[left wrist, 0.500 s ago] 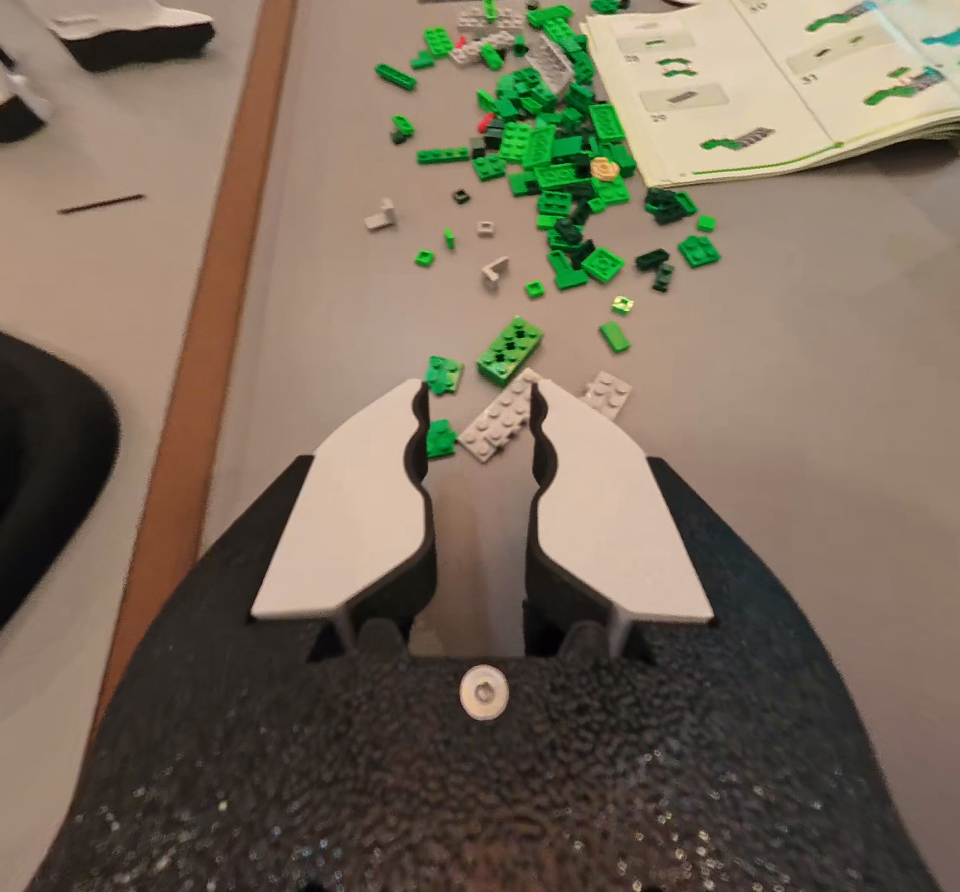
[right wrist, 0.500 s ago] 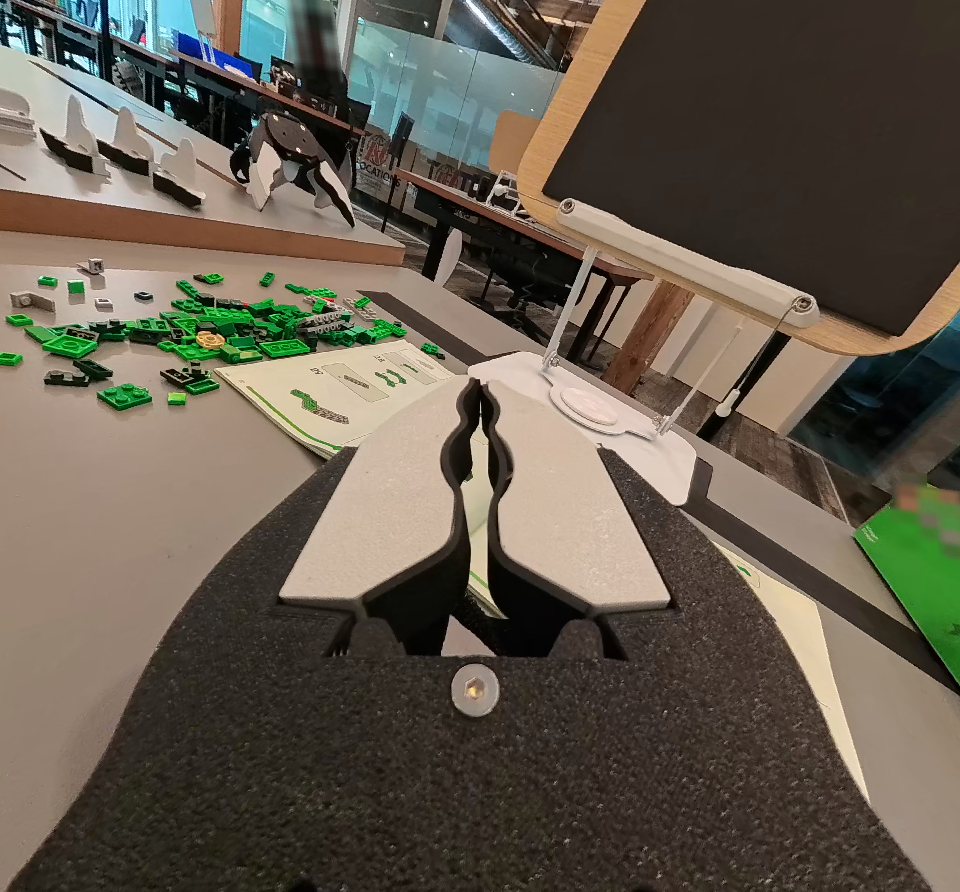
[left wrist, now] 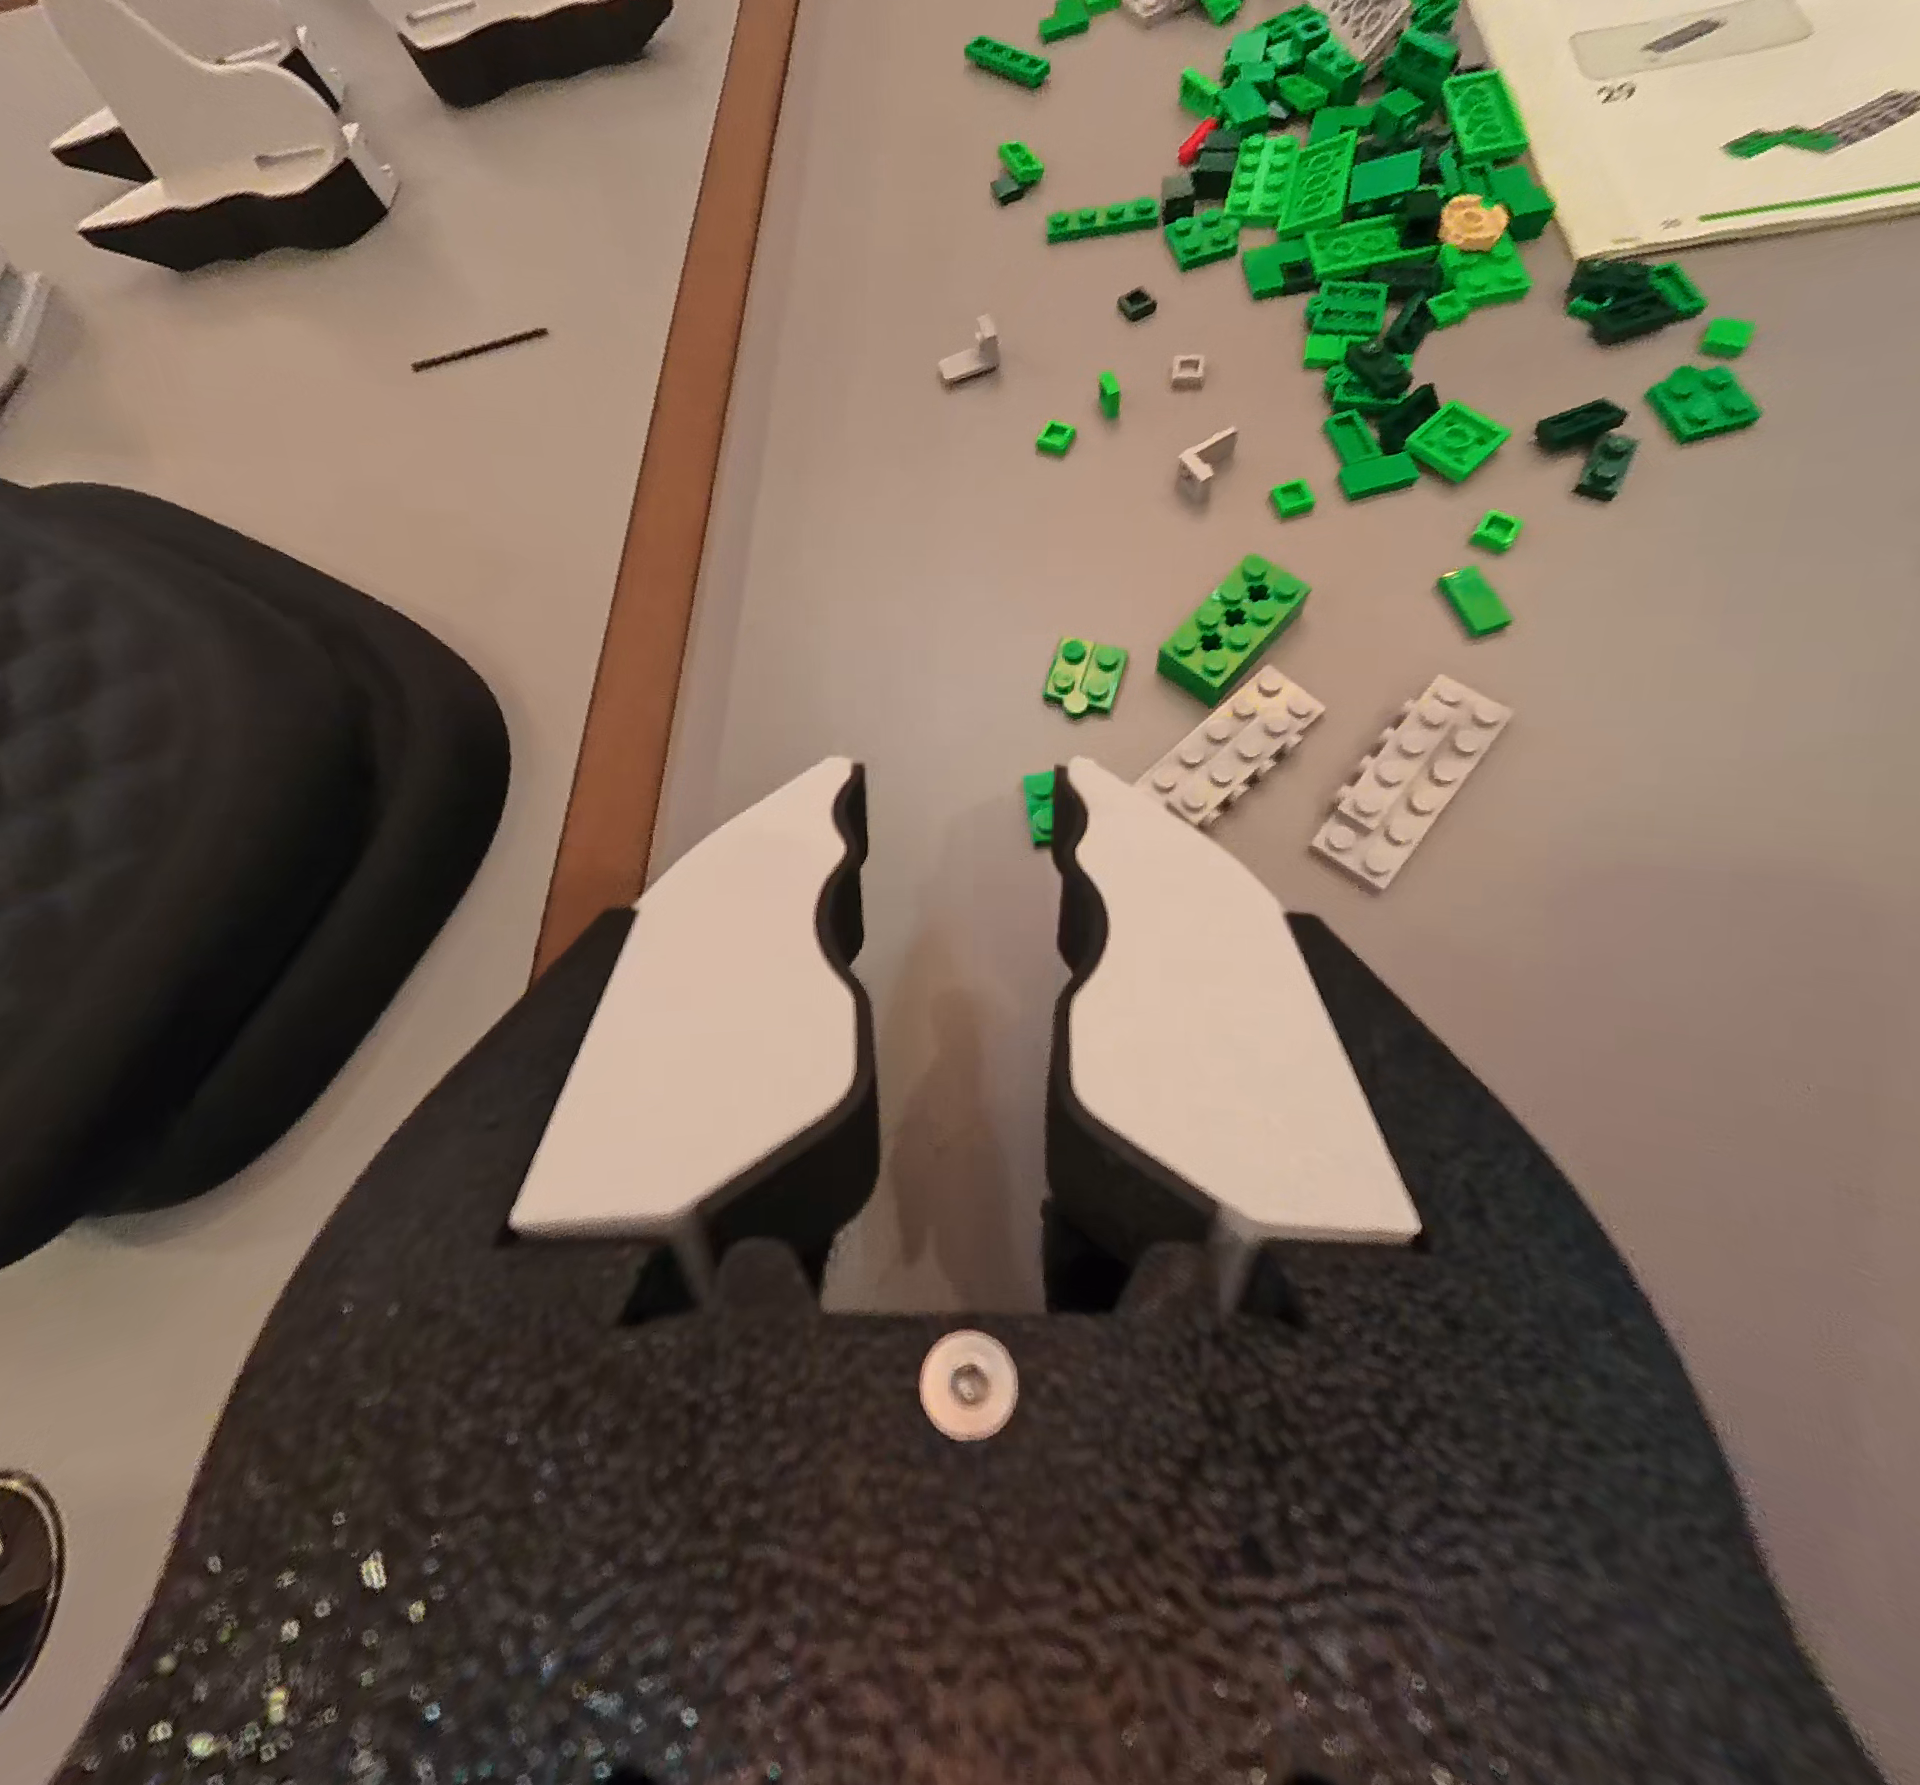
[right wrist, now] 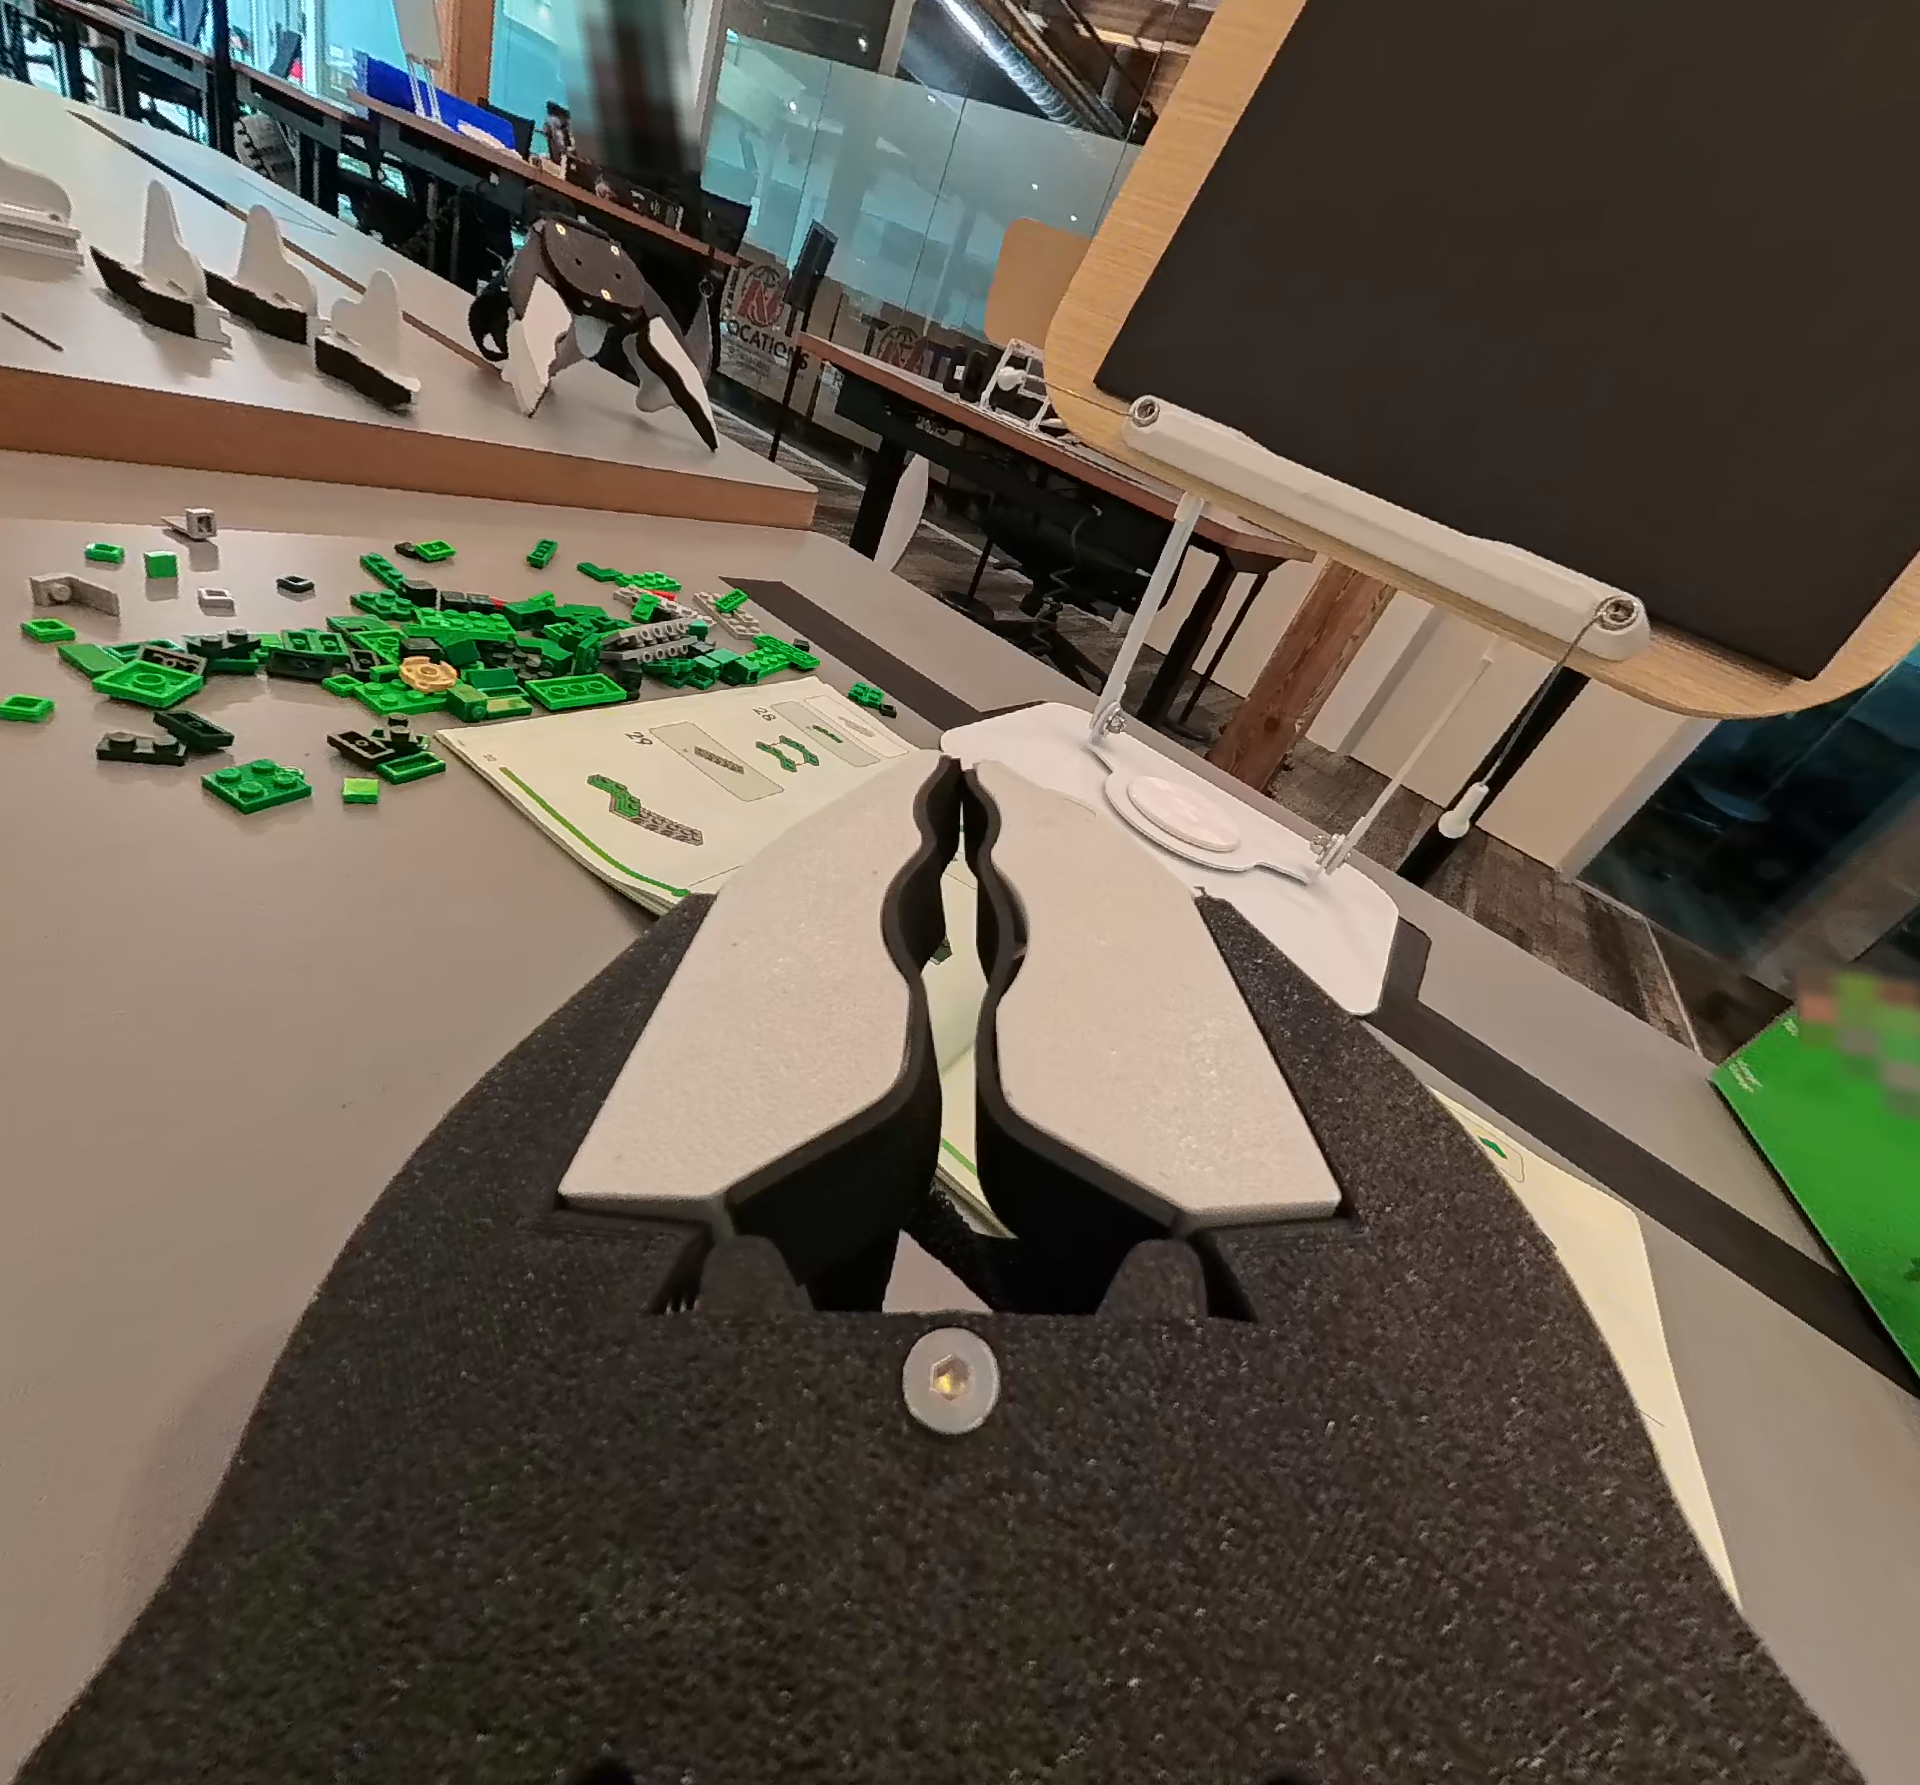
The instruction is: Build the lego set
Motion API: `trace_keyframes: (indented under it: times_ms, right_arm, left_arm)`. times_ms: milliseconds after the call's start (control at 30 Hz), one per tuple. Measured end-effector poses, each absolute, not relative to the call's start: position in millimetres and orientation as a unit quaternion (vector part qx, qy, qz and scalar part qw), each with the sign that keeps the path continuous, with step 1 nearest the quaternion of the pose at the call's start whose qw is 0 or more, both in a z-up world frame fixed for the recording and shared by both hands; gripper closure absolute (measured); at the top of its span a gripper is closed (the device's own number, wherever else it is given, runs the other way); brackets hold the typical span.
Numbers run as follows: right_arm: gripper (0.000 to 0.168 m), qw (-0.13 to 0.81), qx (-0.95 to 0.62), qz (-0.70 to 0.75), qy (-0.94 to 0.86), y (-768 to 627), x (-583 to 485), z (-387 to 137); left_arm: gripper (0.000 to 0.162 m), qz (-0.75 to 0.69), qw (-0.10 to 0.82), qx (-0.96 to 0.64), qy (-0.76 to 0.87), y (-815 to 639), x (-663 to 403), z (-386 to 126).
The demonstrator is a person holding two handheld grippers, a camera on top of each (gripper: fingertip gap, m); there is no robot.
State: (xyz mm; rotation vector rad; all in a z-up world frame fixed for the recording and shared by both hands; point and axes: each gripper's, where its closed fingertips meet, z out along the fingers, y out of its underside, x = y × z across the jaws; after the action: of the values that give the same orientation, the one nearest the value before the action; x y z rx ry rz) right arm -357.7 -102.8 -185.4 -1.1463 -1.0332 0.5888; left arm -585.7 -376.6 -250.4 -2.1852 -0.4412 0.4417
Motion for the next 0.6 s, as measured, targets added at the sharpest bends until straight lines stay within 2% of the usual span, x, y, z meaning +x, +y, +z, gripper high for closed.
trace_keyframes:
  times_ms: [600]
  right_arm:
    - [0.168,0.676,-0.509,0.261,-0.464,-104,-359,-186]
  left_arm:
    - [0.134,0.186,0.392,-0.886,-0.166,-381,-590,-265]
